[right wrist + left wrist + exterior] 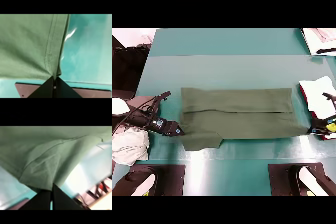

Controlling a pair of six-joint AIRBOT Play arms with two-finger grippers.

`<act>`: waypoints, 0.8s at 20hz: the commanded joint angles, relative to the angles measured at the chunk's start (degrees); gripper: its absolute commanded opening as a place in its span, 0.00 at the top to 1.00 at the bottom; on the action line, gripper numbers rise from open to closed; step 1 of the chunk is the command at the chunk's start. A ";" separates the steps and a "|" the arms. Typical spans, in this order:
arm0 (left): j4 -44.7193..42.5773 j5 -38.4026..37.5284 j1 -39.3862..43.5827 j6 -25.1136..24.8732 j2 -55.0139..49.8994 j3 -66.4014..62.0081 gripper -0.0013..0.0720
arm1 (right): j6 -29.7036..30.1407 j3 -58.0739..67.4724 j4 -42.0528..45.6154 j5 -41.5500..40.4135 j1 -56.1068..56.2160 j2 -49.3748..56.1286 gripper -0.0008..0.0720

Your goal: Fold the shirts.

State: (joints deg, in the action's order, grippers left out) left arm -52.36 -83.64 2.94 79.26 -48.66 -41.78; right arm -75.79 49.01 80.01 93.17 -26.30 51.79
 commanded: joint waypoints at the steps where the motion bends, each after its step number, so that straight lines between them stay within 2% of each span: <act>1: 3.08 3.96 0.00 0.70 1.75 -0.92 0.95 | -0.81 4.04 -1.46 -1.84 0.07 -3.19 0.97; 4: 1.36 20.00 0.00 0.81 1.70 -2.14 0.95 | -0.94 6.88 -5.84 -6.54 0.15 0.48 0.97; 6: 0.87 27.47 0.00 1.88 0.81 -2.14 0.95 | -0.92 8.55 -8.46 -9.55 0.55 4.52 0.97; 16: 0.72 44.87 0.00 1.75 -11.78 -2.51 0.95 | -2.86 17.70 -8.52 -20.00 10.56 22.56 0.96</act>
State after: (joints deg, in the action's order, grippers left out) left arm -51.53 -45.45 3.01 80.97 -57.28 -43.99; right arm -77.60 64.14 71.90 76.55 -18.20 70.02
